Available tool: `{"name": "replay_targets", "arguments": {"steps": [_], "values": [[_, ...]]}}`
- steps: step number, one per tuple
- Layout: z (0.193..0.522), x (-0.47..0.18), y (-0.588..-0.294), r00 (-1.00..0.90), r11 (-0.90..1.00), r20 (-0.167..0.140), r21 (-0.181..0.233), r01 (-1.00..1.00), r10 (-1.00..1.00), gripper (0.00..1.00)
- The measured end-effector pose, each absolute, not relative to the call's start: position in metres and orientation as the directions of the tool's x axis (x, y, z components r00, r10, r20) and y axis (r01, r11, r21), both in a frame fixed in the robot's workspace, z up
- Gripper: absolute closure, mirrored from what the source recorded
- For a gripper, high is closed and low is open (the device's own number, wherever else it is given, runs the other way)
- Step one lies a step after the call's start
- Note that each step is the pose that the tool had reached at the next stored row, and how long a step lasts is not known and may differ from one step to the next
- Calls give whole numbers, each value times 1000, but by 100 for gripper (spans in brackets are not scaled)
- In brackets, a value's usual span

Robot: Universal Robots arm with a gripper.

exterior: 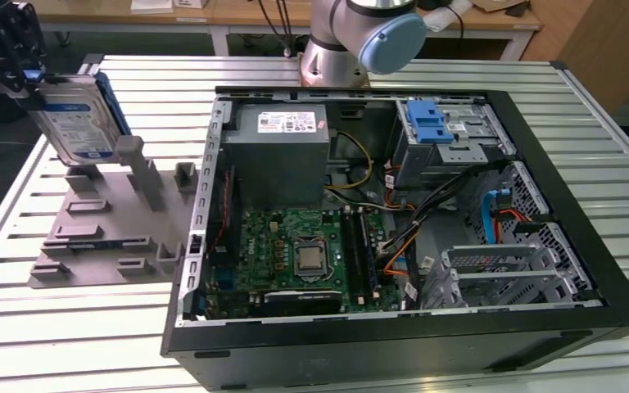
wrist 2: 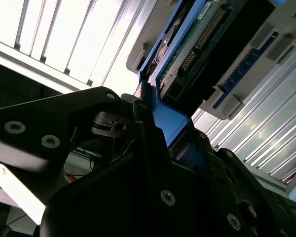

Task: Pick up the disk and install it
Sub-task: 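Pick up the disk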

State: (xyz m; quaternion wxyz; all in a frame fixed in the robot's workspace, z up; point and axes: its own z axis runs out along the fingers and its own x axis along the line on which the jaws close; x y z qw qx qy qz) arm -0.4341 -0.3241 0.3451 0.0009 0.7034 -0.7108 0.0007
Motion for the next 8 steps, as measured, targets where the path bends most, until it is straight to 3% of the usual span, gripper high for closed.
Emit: {"name": "replay_targets", "arguments": {"steps": [8], "values": [[353, -434, -324, -10, 10, 2, 0, -1000, -1000, 64]]}}
